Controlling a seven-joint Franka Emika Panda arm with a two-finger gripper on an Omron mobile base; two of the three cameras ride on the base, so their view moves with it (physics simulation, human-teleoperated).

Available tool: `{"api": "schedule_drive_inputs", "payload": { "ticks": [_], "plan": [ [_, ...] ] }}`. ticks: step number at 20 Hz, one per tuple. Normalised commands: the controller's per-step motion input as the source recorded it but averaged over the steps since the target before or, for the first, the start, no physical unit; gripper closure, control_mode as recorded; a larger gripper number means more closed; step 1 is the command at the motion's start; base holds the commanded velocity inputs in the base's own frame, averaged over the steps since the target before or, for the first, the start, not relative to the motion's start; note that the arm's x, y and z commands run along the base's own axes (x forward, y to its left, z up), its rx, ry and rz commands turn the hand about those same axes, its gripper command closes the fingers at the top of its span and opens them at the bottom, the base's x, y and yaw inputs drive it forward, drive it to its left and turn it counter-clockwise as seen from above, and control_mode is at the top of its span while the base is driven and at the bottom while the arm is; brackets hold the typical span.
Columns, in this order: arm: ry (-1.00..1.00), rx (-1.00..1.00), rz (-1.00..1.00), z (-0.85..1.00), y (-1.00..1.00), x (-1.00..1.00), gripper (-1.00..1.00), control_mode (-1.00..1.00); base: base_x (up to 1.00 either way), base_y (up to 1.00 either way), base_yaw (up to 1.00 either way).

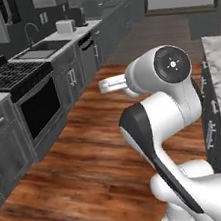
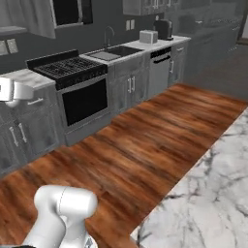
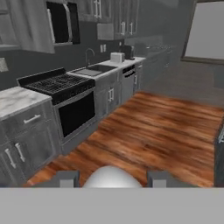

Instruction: Pick the egg and butter from the fridge and place them by the bowl for mixing.

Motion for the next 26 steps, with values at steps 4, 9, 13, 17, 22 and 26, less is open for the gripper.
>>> {"api": "schedule_drive_inputs", "payload": {
  "ticks": [4,9,13,17,22,26],
  "plan": [
    [0.0,0.0,0.0,0.0,0.0,0.0,1.0,1.0,1.0,0.29,0.35],
    [0.0,0.0,0.0,0.0,0.0,0.0,1.0,1.0,1.0,0.29,0.35],
    [0.0,0.0,0.0,0.0,0.0,0.0,1.0,1.0,0.84,0.19,0.49],
    [0.0,0.0,0.0,0.0,0.0,0.0,1.0,1.0,0.81,0.13,0.54],
    [0.0,0.0,0.0,0.0,0.0,0.0,1.0,1.0,0.73,0.09,0.57],
    [0.0,0.0,0.0,0.0,0.0,0.0,1.0,1.0,0.66,0.0,0.62]
  ]
}}
